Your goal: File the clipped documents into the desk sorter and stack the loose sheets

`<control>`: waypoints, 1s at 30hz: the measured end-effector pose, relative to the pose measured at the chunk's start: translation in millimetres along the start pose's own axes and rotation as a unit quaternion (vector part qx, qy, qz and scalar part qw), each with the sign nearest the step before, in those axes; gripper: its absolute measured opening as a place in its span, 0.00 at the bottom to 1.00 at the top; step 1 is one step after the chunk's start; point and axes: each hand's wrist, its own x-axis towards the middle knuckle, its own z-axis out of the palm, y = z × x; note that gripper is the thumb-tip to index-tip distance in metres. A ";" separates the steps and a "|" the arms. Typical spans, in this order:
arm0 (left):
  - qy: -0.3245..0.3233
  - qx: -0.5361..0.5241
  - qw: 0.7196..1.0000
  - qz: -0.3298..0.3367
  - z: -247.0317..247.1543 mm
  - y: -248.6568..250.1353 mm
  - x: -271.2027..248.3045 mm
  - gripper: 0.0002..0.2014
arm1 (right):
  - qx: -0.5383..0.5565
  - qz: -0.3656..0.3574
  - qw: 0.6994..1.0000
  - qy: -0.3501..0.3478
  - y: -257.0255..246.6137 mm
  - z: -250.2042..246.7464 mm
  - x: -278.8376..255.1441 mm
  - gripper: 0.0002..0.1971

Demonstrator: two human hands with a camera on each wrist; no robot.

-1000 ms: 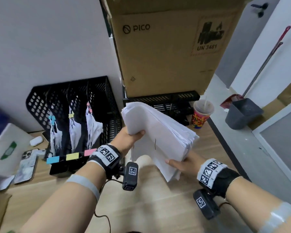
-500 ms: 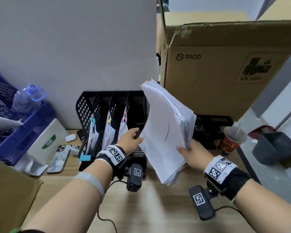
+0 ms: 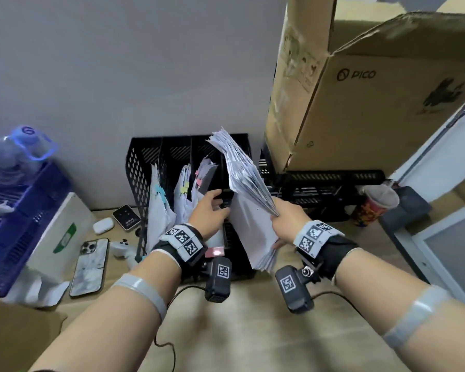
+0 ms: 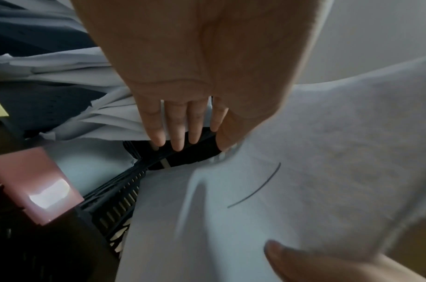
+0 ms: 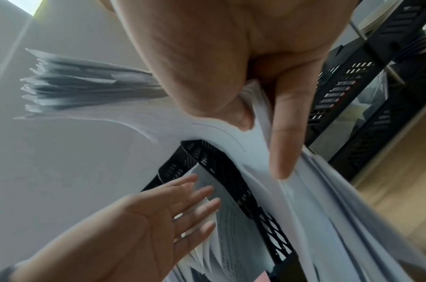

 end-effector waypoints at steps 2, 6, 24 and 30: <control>-0.012 -0.010 1.000 -0.004 -4.5 -1.7 -0.1 0.28 | -0.004 0.016 1.000 0.025 -11.5 8.5 12.0 0.32; -0.017 -0.039 0.999 -0.015 -15.3 -9.1 2.3 0.28 | -0.019 0.043 0.996 0.081 -25.6 29.5 41.7 0.34; -0.046 -0.069 0.997 -0.013 -23.0 -14.3 -1.3 0.21 | 0.244 0.070 0.950 0.183 -7.1 86.5 50.7 0.18; -0.029 -0.109 0.993 -0.024 -11.1 16.4 -18.1 0.20 | 0.151 -0.032 0.972 0.174 -15.4 32.5 18.7 0.11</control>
